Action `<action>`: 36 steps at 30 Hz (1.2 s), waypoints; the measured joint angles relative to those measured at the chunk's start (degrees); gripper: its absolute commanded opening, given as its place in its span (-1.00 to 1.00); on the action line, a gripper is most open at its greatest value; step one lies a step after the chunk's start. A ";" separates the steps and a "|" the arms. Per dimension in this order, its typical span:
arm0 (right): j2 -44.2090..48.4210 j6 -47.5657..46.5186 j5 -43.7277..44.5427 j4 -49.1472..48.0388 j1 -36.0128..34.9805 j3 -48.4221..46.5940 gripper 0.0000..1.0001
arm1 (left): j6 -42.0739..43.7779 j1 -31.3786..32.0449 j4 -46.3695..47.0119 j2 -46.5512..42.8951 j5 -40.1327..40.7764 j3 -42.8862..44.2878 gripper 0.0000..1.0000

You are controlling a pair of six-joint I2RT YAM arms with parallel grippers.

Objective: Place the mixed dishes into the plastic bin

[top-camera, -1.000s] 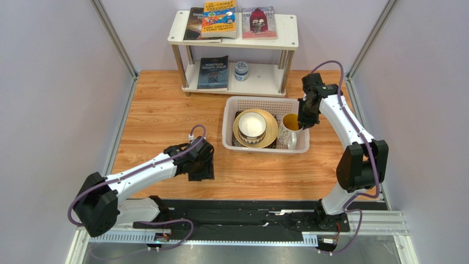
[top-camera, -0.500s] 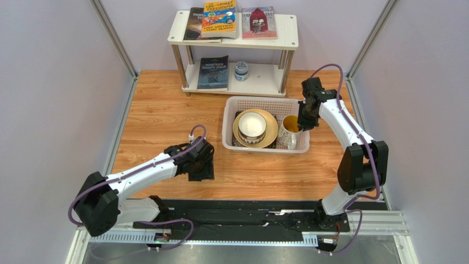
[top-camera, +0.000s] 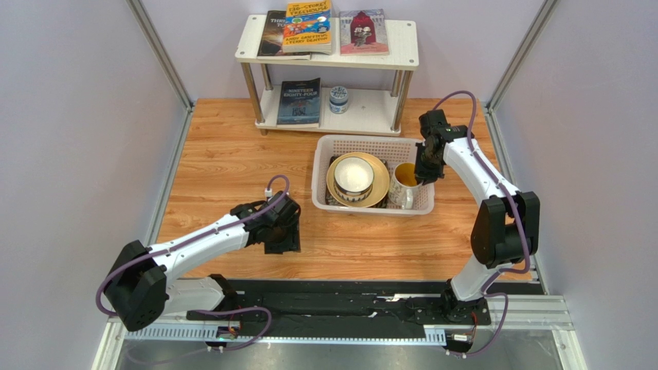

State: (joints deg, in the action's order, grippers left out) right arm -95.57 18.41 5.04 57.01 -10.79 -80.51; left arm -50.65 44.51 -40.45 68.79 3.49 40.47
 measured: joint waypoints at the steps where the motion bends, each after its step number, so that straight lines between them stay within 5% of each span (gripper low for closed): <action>1: -0.28 0.17 0.00 -0.11 -0.07 0.00 -0.82 | 0.00 0.00 0.00 0.00 0.00 0.00 0.22; 4: -0.57 0.42 0.04 -0.28 -0.35 0.04 -0.74 | 0.00 0.00 0.00 0.00 0.00 0.00 0.21; 8: -0.74 0.92 0.22 -0.81 -0.72 0.50 -0.22 | 0.00 0.00 0.00 0.00 0.00 0.00 0.21; 14: -0.61 2.34 -0.11 -0.74 -1.20 0.61 0.08 | 0.00 0.00 0.02 0.02 0.00 0.02 0.21; 36: 10.99 5.92 -1.77 -0.46 -1.42 7.85 0.09 | 0.00 0.00 0.02 0.02 0.00 0.20 0.21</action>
State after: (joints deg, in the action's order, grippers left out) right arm -84.58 24.34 3.27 56.55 -12.21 -72.66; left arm -50.65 44.51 -40.42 68.82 3.49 40.66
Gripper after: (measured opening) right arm 0.571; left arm 0.606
